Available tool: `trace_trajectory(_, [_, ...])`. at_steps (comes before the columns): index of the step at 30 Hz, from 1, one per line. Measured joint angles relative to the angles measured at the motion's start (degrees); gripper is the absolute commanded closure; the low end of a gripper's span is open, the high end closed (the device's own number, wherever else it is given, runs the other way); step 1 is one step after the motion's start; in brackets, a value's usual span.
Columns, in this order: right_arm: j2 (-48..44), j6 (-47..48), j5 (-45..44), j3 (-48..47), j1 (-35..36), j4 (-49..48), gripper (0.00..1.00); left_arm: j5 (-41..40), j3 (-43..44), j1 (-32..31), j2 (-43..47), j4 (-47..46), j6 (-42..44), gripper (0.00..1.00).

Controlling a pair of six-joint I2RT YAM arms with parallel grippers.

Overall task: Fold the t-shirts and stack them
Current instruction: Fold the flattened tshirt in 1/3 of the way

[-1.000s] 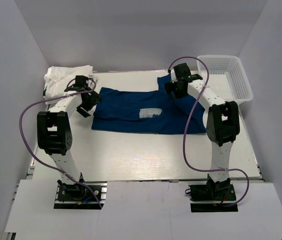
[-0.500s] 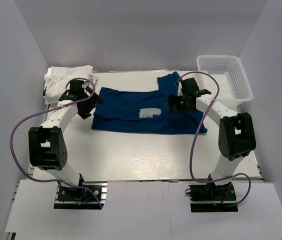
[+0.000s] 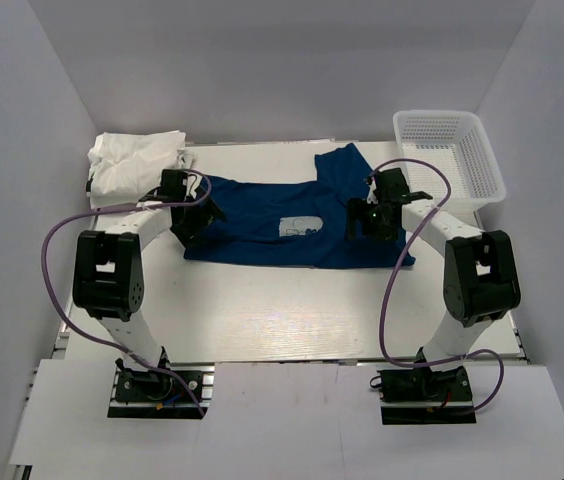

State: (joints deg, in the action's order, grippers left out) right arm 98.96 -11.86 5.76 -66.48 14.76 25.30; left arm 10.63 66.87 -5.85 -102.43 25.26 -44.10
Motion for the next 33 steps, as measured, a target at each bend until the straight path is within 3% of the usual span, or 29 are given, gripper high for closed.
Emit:
trace_trajectory(8, [-0.24,0.20,0.00,0.90,-0.52,-0.76,0.10,-1.05,-0.28,-0.68,-2.71,-2.36,-1.09,0.00])
trace_trajectory(16, [-1.70,0.52,-0.72,1.07,-1.66,-1.38,0.10,-2.40,14.80,-0.66,-10.75,-4.00,-2.51,0.00])
trace_trajectory(22, [-1.86,1.33,-1.77,1.05,-2.38,-1.31,0.10,-5.49,24.15,-0.20,-13.97,0.20,-4.02,0.00])
trace_trajectory(27, [-3.52,2.16,-1.79,1.07,-2.75,-1.25,0.10,-6.86,20.70,-0.24,-12.50,1.18,-3.89,0.00])
trace_trajectory(33, [-3.89,1.77,-0.42,2.69,-2.84,-3.23,0.10,-5.29,7.19,-1.14,-5.88,-1.44,-3.56,0.00])
